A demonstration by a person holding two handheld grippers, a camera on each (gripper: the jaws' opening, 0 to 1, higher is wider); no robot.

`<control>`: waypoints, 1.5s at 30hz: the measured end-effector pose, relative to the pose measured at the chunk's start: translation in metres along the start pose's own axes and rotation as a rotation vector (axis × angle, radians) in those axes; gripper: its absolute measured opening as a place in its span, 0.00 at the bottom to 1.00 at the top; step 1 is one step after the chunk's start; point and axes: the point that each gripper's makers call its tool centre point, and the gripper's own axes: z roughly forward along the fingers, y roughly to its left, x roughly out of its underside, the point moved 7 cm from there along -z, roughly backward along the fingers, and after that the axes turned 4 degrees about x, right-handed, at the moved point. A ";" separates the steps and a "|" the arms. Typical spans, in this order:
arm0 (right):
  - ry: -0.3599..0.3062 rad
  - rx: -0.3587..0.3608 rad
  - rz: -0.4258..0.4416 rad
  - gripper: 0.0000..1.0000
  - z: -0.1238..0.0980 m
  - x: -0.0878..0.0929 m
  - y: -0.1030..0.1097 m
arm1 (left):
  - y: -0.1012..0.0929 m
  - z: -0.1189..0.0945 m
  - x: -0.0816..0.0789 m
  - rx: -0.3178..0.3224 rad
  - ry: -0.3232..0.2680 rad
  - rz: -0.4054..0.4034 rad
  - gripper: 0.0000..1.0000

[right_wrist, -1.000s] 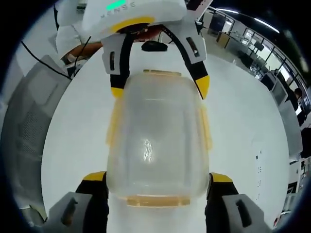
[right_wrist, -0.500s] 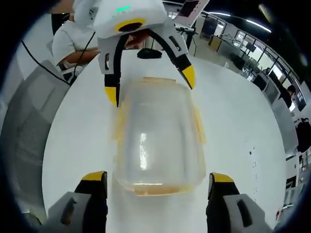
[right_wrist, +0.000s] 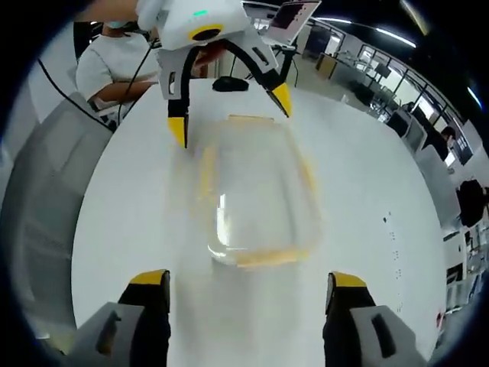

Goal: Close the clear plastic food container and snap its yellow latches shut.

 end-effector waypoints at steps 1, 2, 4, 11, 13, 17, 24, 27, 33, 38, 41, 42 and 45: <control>-0.001 0.001 0.006 0.83 -0.001 0.001 0.002 | -0.001 -0.001 0.000 -0.002 -0.001 -0.002 0.87; -0.002 0.002 0.017 0.83 -0.003 0.003 0.005 | -0.002 -0.002 0.000 -0.007 -0.004 -0.005 0.87; -0.003 0.009 0.028 0.82 -0.007 0.006 0.009 | -0.005 -0.004 -0.001 -0.013 -0.013 -0.017 0.87; -0.041 0.033 0.079 0.81 -0.019 0.007 0.022 | -0.017 -0.010 -0.003 -0.036 -0.045 -0.038 0.88; -0.050 0.045 0.081 0.81 -0.022 0.007 0.028 | -0.021 -0.012 -0.004 -0.041 -0.052 -0.051 0.88; -0.068 0.055 0.112 0.81 -0.026 0.006 0.034 | -0.022 -0.016 -0.004 -0.058 -0.068 -0.079 0.88; -0.106 0.087 0.188 0.81 -0.032 0.008 0.050 | -0.029 -0.028 -0.004 -0.088 -0.110 -0.138 0.87; -0.123 0.104 0.234 0.80 -0.033 0.009 0.057 | -0.037 -0.029 -0.001 -0.101 -0.121 -0.156 0.87; -0.144 0.130 0.295 0.80 -0.034 0.015 0.071 | -0.053 -0.026 0.007 -0.101 -0.137 -0.215 0.88; -0.175 0.158 0.350 0.80 -0.040 0.018 0.080 | -0.064 -0.029 0.008 -0.104 -0.171 -0.264 0.88; -0.188 0.161 0.368 0.80 -0.042 0.019 0.086 | -0.070 -0.031 0.009 -0.106 -0.198 -0.289 0.88; -0.192 0.164 0.375 0.79 -0.042 0.019 0.088 | -0.072 -0.031 0.010 -0.106 -0.203 -0.292 0.88; -0.230 0.164 0.420 0.80 -0.044 0.019 0.094 | -0.079 -0.033 0.011 -0.104 -0.222 -0.305 0.88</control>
